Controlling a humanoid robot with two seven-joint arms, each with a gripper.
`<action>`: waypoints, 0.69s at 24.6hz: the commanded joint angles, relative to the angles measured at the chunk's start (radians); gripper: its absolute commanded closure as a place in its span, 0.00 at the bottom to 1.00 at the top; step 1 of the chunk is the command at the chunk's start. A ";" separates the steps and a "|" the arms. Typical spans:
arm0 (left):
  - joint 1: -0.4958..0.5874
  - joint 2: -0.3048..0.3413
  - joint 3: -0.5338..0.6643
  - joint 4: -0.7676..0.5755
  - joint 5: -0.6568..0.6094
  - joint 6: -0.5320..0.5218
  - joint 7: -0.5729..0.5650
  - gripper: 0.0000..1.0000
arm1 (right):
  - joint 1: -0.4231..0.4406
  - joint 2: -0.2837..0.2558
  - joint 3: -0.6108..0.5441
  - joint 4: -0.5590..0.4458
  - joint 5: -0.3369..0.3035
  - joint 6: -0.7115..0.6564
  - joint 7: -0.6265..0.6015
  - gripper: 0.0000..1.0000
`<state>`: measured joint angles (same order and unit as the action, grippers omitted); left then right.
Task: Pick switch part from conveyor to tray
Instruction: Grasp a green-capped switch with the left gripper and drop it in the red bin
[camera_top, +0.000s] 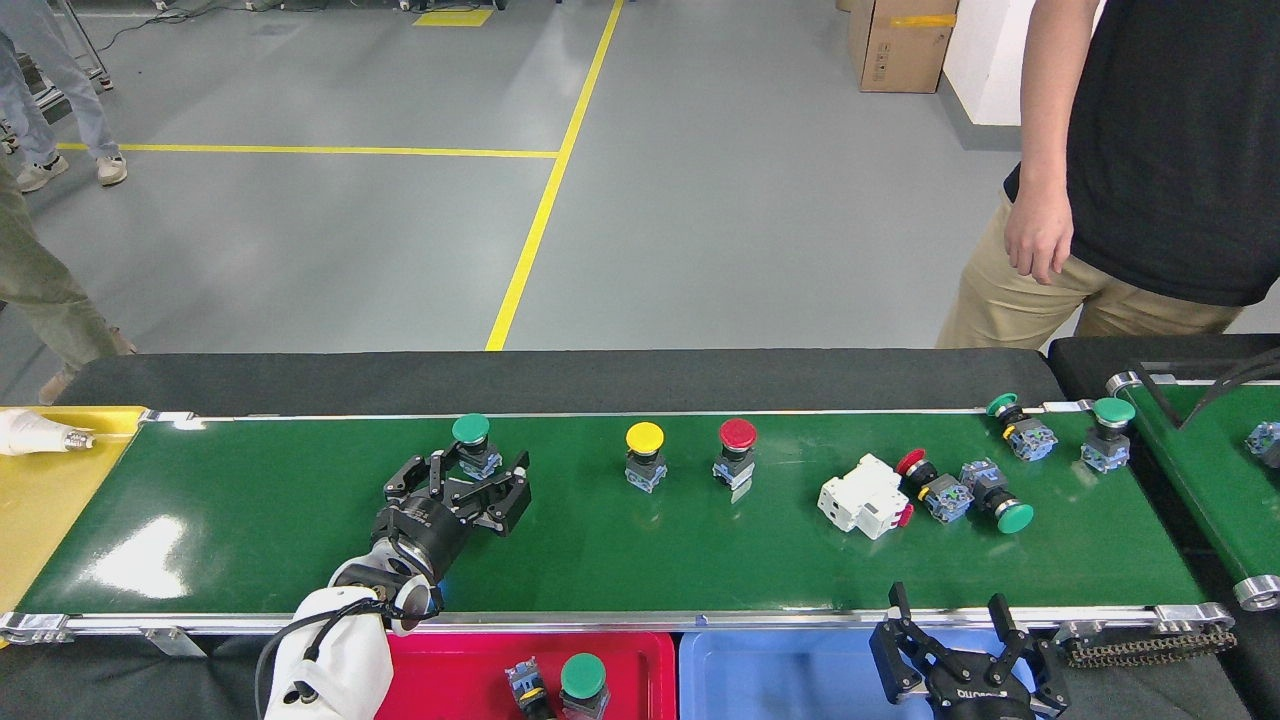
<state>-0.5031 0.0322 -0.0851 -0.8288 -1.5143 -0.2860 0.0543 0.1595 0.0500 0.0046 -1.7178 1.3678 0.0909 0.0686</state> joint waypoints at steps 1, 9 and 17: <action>-0.015 0.009 -0.001 -0.012 -0.003 0.018 0.025 0.95 | -0.031 -0.015 0.005 0.007 0.005 -0.007 0.007 0.00; 0.259 0.068 0.008 -0.435 0.003 -0.182 0.013 0.89 | -0.146 -0.019 0.107 0.132 0.053 -0.002 0.040 0.00; 0.620 0.123 0.038 -0.786 0.012 -0.499 -0.002 0.00 | -0.244 -0.021 0.176 0.256 0.056 -0.003 0.045 0.04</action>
<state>0.1226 0.1476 -0.0610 -1.5977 -1.5078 -0.7250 0.0489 -0.0652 0.0339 0.1755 -1.4608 1.4220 0.0911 0.1126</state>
